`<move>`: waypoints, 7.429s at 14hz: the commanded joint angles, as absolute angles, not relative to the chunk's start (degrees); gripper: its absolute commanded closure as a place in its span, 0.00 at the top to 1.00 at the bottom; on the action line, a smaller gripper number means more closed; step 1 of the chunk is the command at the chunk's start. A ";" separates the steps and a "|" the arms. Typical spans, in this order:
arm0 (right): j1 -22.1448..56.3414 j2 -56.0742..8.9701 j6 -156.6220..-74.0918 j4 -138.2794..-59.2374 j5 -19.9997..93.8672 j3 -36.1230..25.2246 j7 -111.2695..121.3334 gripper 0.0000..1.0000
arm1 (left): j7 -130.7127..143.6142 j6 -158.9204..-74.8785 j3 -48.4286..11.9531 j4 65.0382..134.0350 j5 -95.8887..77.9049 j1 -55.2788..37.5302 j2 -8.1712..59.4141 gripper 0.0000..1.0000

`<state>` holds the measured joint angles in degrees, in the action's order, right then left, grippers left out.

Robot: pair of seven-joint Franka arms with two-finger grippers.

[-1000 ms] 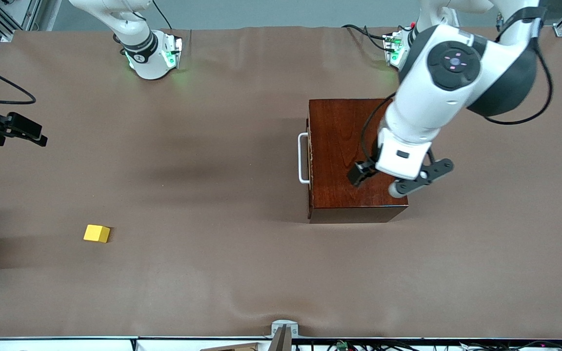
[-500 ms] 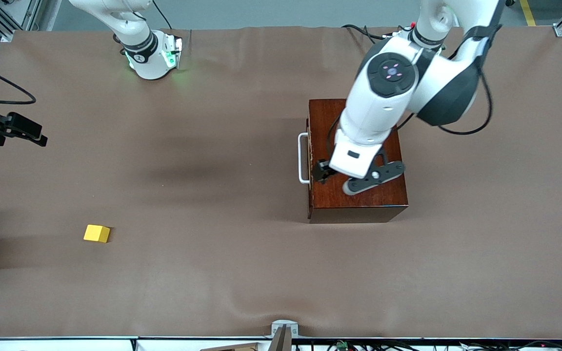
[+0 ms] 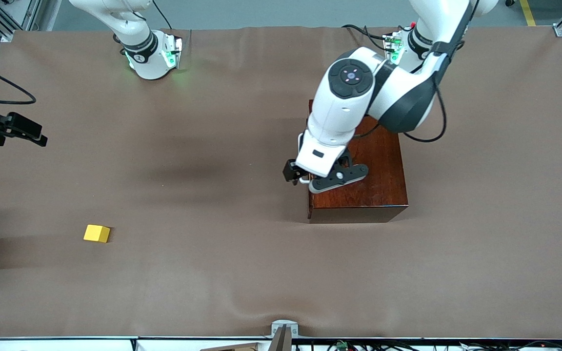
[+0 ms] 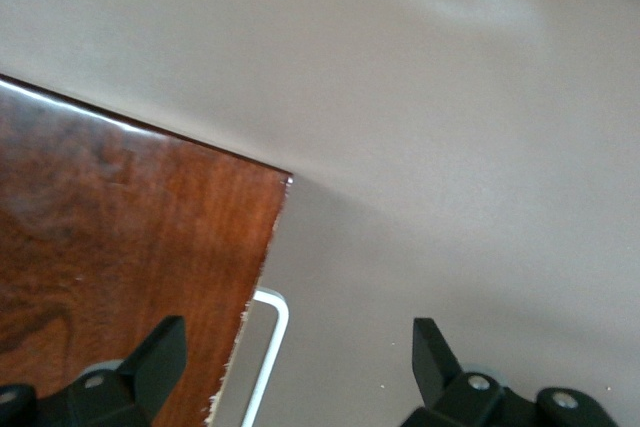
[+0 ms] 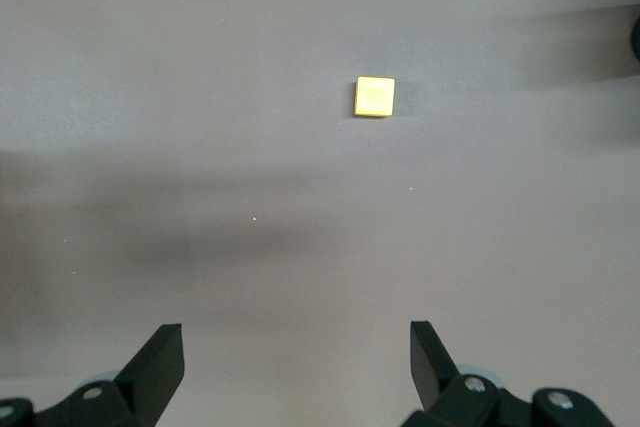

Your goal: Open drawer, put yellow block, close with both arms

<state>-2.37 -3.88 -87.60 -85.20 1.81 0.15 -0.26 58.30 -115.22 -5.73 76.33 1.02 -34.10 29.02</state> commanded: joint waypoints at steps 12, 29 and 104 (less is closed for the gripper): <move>-2.29 -3.34 -87.45 -85.52 1.41 0.18 -0.18 1.00 | 59.59 -115.66 0.18 74.44 9.49 -45.78 34.98 1.00; -2.29 -3.34 -87.28 -85.61 1.41 0.18 0.00 1.00 | 58.54 -112.85 0.09 74.36 8.45 -48.17 35.16 1.00; -2.29 -3.34 -87.36 -85.52 1.41 0.18 0.18 1.00 | 59.59 -115.75 0.88 70.14 4.48 -52.30 44.91 1.00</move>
<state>-2.37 -3.88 -87.47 -85.21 1.81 0.16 -0.24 58.40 -113.60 0.80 72.28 4.47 -51.75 43.69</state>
